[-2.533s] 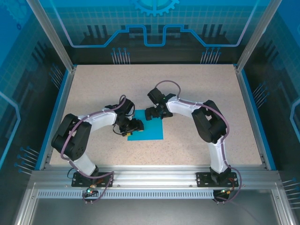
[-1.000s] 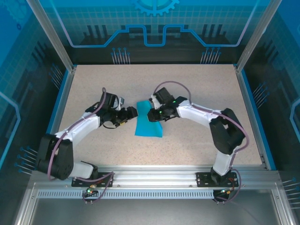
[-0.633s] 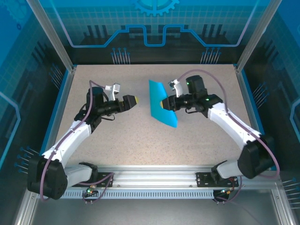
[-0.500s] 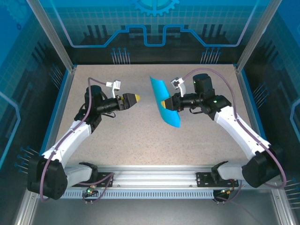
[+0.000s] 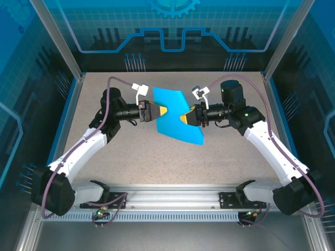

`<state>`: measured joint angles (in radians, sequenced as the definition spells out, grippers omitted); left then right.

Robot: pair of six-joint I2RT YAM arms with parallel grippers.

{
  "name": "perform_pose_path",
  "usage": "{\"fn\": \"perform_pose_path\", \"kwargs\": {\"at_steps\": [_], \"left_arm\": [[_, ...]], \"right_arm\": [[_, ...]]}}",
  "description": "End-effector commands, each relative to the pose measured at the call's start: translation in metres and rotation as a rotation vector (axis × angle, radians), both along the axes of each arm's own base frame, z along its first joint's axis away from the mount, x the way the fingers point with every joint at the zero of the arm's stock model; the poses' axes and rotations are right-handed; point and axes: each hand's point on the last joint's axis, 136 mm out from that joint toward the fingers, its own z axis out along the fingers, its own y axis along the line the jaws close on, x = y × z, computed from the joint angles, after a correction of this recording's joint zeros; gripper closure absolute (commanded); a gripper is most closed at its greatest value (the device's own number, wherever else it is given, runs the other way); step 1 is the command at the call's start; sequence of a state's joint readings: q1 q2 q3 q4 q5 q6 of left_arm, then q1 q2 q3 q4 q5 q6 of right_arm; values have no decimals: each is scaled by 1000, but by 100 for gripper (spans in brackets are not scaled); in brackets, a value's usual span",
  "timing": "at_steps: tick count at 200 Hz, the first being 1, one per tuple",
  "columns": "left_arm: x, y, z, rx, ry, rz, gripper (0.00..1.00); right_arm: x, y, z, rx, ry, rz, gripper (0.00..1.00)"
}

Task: Fold a paper plane with a square sheet of paper (fold left side to right side)
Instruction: Place a square sheet of paper at the center of the table.

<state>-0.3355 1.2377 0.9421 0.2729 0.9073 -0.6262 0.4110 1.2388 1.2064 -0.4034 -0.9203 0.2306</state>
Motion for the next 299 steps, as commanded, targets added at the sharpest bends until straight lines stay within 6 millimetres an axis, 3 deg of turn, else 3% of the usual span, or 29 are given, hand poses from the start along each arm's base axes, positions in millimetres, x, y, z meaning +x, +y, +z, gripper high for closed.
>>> {"fn": "perform_pose_path", "kwargs": {"at_steps": [1, 18, 36, 70, 113, 147, 167, 187, 211, 224, 264, 299], "left_arm": [[-6, -3, 14, -5, -62, -38, 58], [-5, -3, 10, 10, -51, -26, 78], [-3, -2, -3, 40, -16, -12, 86], [6, -1, -41, 100, 110, 20, 88], [15, 4, -110, 213, 297, 83, 94], [21, 8, -169, 283, 440, 123, 95], [24, 8, -200, 323, 523, 140, 95], [26, 10, -228, 373, 590, 161, 95], [26, 17, -258, 444, 656, 192, 95], [24, 21, -268, 477, 682, 205, 95], [25, 29, -274, 546, 698, 231, 95], [24, 32, -274, 578, 710, 235, 94]], "right_arm": [[6, -9, 0, -11, -1, -52, 74], [14, -14, -7, -30, 10, -100, 72], [23, -22, -18, -70, 24, -168, 69], [43, -50, -49, -197, 66, -355, 48], [56, -83, -92, -344, 126, -543, 24], [57, -96, -126, -416, 218, -622, 19], [56, -93, -144, -407, 281, -631, 19], [57, -88, -159, -380, 342, -638, 20], [59, -81, -173, -372, 384, -639, 35], [53, -77, -192, -391, 432, -629, 43], [54, -57, -225, -449, 500, -614, 72], [61, -44, -257, -510, 558, -633, 85]]}}
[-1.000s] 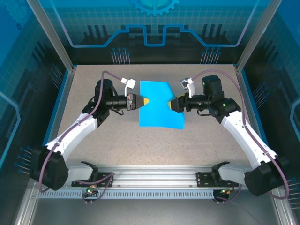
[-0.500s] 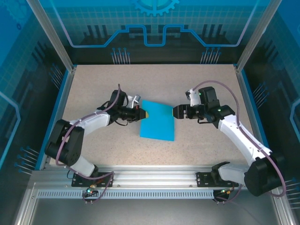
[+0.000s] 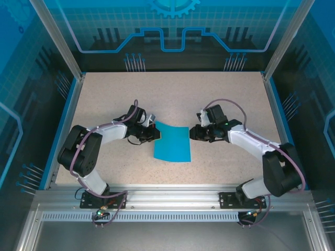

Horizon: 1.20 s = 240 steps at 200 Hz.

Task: Fold a paper plane with a square sheet of paper (fold left side to right side)
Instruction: Place a square sheet of paper at the center of the table, then first fold in half a square sheet of paper at the center of the table.

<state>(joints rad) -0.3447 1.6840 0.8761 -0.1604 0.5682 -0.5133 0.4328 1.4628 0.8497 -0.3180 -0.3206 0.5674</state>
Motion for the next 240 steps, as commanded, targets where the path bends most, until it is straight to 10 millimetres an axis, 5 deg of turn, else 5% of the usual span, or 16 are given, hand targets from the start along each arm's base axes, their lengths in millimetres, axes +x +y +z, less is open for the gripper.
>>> {"fn": "perform_pose_path", "kwargs": {"at_steps": [1, 73, 125, 180, 240], "left_arm": [[0, 2, 0, 45, 3, -22, 94], [-1, 4, 3, 54, 6, -21, 91], [-2, -7, 26, -9, 1, -45, 68], [0, -28, 47, -107, 5, -73, 47], [4, -50, 43, -141, 27, -98, 40]], "right_arm": [[12, 9, -12, -20, 12, -36, 85], [16, 29, -60, -124, 130, -6, 90], [0, 22, -85, -198, 217, 3, 90], [-5, 19, -92, -218, 234, 5, 90], [-2, 25, -86, -180, 202, 12, 89]]}}
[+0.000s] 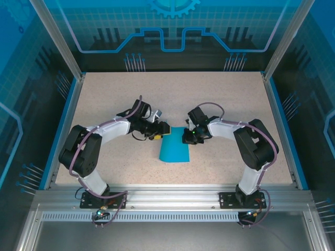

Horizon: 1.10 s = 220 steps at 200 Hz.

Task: Fold a paper plane with a square sheet of paper (fold left side to right side)
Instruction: First fold in half a square sheet of paper at the center of the table.

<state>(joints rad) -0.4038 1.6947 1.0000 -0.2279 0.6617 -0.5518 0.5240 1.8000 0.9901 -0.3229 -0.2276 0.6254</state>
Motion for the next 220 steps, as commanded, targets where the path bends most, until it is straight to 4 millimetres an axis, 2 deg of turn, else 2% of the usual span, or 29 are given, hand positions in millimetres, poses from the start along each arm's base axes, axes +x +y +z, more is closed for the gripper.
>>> {"fn": "perform_pose_path", "kwargs": {"at_steps": [1, 36, 76, 103, 147, 184, 220], "left_arm": [[5, -14, 5, -45, 12, -16, 40], [11, -19, -5, -52, 35, -1, 41], [13, -25, -13, -51, 49, -1, 48], [14, -24, -19, -37, 59, 5, 58], [13, -22, -26, -11, 64, 11, 76], [13, -22, -30, 5, 66, 10, 87], [12, -22, -32, 16, 69, 9, 91]], "right_arm": [[-11, -1, -11, -23, 34, 10, 89], [-6, 6, -1, 16, -2, 13, 89], [5, 6, 23, 48, -76, 3, 88], [11, 0, 44, 53, -135, -14, 86], [10, -14, 72, 74, -207, -48, 82], [4, 2, 95, 208, -246, -3, 70], [0, 18, 98, 291, -208, 21, 59]]}}
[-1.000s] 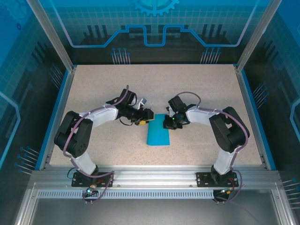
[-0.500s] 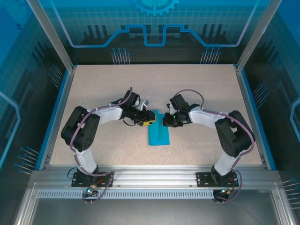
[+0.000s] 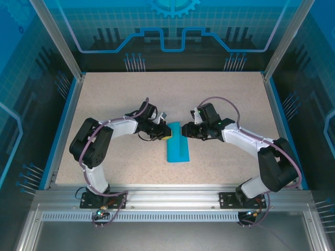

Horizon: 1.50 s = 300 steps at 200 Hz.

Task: Fold a paper plane with a square sheet of paper (fold left side to right side)
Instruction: First fold in half a square sheet of paper at the center of the table.

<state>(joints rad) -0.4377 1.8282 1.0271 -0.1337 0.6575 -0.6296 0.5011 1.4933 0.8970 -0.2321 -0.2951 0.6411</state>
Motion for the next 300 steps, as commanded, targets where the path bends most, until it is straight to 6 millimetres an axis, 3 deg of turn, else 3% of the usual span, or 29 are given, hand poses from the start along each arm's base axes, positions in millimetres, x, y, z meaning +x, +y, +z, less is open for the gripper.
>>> {"fn": "perform_pose_path", "kwargs": {"at_steps": [1, 44, 83, 114, 155, 184, 215, 240, 300], "left_arm": [[2, -4, 0, 14, -1, -9, 91], [2, -4, -1, 16, -1, -8, 91], [2, -4, -1, 18, -1, -8, 91], [1, -4, -2, 19, 2, -9, 92], [0, -2, 1, 33, -10, -12, 91], [-1, 3, 8, 55, -34, -11, 81], [-3, 14, 17, 113, -75, 4, 65], [-8, 24, 11, 174, -67, 10, 54], [-16, 21, -13, 212, -6, -7, 49]], "right_arm": [[-4, 14, 6, 83, 17, 36, 59], [-8, 19, -14, 79, 93, 30, 55], [-10, 30, -26, 88, 143, 54, 57], [-11, 34, -34, 81, 165, 58, 68], [-10, 30, -40, 48, 167, 43, 90], [-10, 24, -48, -2, 177, 34, 98], [-10, 13, -59, -81, 195, 15, 98], [-10, 7, -65, -126, 201, 5, 98], [-10, 1, -75, -179, 219, -3, 98]]}}
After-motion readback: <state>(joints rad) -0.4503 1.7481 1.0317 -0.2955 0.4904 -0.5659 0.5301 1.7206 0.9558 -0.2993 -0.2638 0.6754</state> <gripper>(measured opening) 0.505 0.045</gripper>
